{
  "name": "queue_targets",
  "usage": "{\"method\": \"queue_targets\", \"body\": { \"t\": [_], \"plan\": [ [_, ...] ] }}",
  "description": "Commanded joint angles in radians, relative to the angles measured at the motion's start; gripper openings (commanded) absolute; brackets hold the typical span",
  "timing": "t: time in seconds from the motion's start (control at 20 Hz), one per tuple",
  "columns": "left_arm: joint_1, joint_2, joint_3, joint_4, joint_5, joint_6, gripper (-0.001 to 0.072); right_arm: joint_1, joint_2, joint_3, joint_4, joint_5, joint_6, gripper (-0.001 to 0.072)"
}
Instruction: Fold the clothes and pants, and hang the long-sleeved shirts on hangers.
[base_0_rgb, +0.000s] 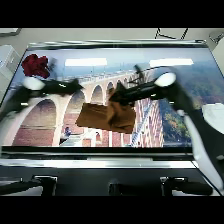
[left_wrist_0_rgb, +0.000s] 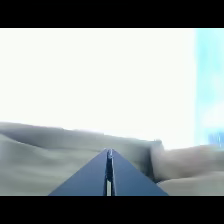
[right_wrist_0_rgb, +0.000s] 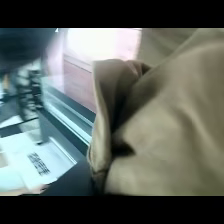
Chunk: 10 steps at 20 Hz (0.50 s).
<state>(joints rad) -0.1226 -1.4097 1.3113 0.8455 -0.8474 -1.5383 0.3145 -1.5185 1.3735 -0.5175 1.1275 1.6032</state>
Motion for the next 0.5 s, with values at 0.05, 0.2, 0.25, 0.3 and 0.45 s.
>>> {"method": "queue_targets", "body": {
  "t": [0.05, 0.2, 0.25, 0.3, 0.45],
  "plan": [
    [0.254, 0.282, -0.004, 0.087, -0.104, 0.051, 0.0017, 0.170, -0.253, 0.001, 0.275, -0.224, -0.042, 0.0035],
    [0.285, 0.390, -0.026, 0.142, -0.106, 0.051, 0.0017, 0.233, -0.372, 0.001, 0.584, -0.265, -0.201, 0.0684],
    [0.284, 0.411, -0.037, 0.163, -0.107, 0.051, 0.0017, 0.228, -0.381, 0.001, 0.647, -0.255, -0.260, 0.0683],
    [0.284, 0.423, -0.049, 0.172, -0.107, 0.051, 0.0017, 0.199, -0.374, 0.001, 0.664, -0.243, -0.271, 0.0682],
    [0.284, 0.429, -0.070, 0.208, -0.125, 0.051, 0.0017, 0.025, -0.295, 0.002, 0.557, -0.117, -0.270, 0.0682]
  ]
}}
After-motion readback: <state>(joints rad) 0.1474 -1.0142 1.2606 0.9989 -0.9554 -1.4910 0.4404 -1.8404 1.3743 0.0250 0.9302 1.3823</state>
